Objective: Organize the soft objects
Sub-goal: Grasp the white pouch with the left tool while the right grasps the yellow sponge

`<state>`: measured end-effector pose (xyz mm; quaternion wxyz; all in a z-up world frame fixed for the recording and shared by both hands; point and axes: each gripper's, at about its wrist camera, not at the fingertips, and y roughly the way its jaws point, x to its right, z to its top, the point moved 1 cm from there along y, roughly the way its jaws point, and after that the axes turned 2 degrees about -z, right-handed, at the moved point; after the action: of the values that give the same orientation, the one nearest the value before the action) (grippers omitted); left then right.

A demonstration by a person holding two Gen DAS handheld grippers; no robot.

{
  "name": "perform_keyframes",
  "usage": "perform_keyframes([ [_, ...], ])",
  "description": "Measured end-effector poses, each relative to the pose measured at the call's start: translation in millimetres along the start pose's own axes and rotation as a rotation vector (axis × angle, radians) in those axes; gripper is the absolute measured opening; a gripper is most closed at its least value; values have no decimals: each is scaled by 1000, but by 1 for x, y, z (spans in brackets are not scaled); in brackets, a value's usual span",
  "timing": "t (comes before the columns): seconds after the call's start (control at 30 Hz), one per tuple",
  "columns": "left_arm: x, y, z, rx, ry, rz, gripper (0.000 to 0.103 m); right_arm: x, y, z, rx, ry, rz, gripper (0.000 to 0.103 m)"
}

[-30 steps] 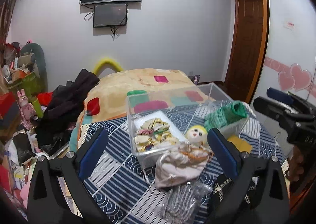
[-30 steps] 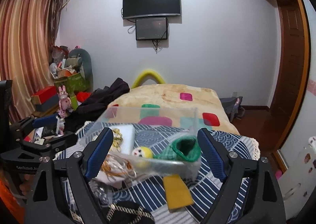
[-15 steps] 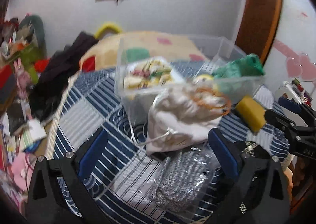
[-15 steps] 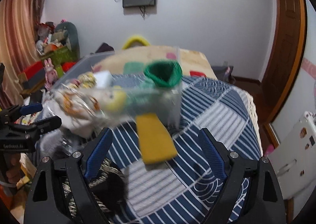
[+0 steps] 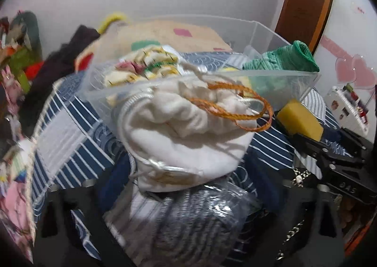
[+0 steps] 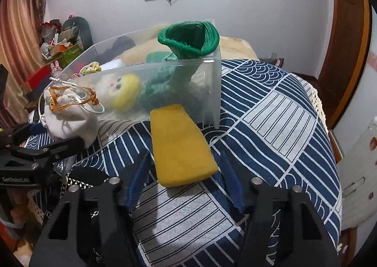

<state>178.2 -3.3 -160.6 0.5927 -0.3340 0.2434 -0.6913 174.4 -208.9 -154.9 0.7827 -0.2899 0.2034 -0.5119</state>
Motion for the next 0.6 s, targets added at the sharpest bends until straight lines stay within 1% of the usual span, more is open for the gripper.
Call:
perform_keyframes([
  [0.03, 0, 1, -1, -7, 2, -3, 78, 0, 0, -1, -1, 2, -1, 43],
  [0.07, 1, 1, -2, 3, 4, 5, 75, 1, 0, -1, -3, 3, -2, 40],
  [0.1, 2, 0, -3, 11, 7, 9, 69, 1, -1, -2, -6, 5, 8, 39],
  [0.13, 3, -3, -4, 20, 13, 9, 65, 1, -3, -2, -3, 7, 16, 38],
  [0.2, 7, -9, -8, 35, 24, -1, 48, 0, -8, -3, 9, -1, 6, 37],
  [0.23, 8, -11, -10, 41, 30, 1, 44, 0, -10, -4, 14, -5, 9, 37],
  [0.27, 10, -15, -12, 54, 37, 9, 33, 1, -12, -5, 18, -6, 9, 37],
  [0.3, 11, -17, -14, 58, 42, 5, 27, 1, -15, -5, 25, -7, 6, 37],
  [0.37, 11, -19, -16, 56, 36, -17, 23, 0, -20, -6, 38, -12, 4, 37],
  [0.5, 13, -29, -20, 78, 45, -25, 16, 0, -33, -10, 62, -18, 7, 37],
  [0.6, 14, -42, -19, 109, 50, -33, 15, -3, -40, -5, 83, -26, 6, 37],
])
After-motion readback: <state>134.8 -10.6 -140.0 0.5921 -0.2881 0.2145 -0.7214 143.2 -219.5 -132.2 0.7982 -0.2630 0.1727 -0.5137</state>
